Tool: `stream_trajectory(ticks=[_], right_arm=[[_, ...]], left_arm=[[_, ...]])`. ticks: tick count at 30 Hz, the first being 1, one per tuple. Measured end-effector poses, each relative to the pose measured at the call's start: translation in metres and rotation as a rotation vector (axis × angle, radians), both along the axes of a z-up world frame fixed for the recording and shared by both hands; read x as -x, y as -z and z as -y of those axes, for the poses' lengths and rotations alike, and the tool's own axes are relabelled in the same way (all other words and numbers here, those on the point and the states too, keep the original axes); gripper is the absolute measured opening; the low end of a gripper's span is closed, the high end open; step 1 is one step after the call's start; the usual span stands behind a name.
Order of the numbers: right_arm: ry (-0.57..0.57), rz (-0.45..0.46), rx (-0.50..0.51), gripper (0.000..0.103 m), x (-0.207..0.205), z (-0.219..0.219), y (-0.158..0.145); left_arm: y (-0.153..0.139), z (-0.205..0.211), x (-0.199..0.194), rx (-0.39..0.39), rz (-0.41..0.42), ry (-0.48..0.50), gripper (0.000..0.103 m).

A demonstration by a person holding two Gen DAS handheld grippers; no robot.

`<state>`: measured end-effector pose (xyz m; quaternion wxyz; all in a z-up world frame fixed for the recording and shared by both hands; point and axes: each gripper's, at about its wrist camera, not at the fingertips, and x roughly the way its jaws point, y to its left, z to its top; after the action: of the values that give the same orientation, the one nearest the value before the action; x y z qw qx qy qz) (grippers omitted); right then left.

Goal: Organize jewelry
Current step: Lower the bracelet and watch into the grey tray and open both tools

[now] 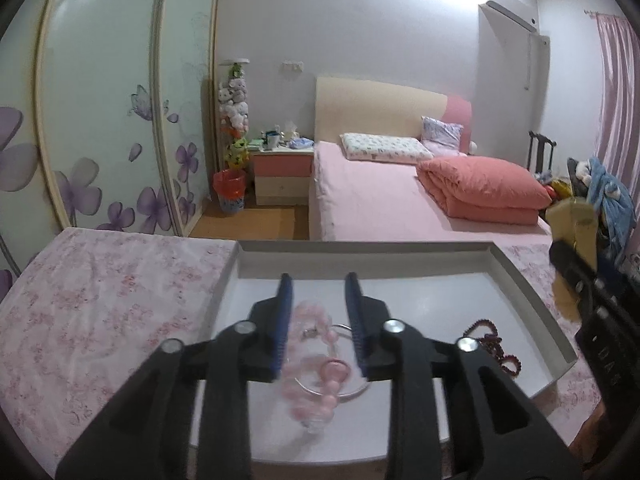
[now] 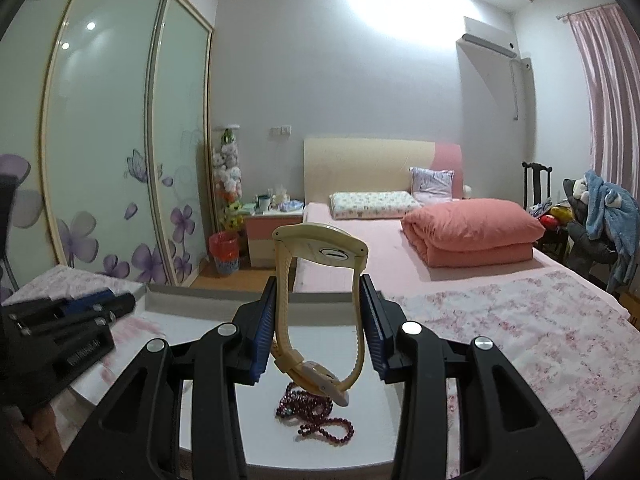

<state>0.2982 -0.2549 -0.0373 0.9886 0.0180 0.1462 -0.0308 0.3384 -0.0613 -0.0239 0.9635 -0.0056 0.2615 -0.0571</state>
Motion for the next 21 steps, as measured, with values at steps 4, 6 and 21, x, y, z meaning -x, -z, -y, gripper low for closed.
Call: stream_trajectory(ticks=[4,6,21], right_arm=[[-0.022,-0.1,0.017,0.041,-0.016,-0.01,0.005],[-0.047,-0.175,0.016,0.041,-0.026,-0.014,0.01],[-0.075,-0.415,-0.076,0.059,-0.049,-0.009,0.032]], left_arm=[[-0.008,-0.016,0.004,0.023,0.018,-0.037,0.04],[-0.01,-0.023,0.006,0.026,0.028,-0.051,0.043],[-0.023,-0.057,0.046,0.056,0.043,-0.045,0.06]])
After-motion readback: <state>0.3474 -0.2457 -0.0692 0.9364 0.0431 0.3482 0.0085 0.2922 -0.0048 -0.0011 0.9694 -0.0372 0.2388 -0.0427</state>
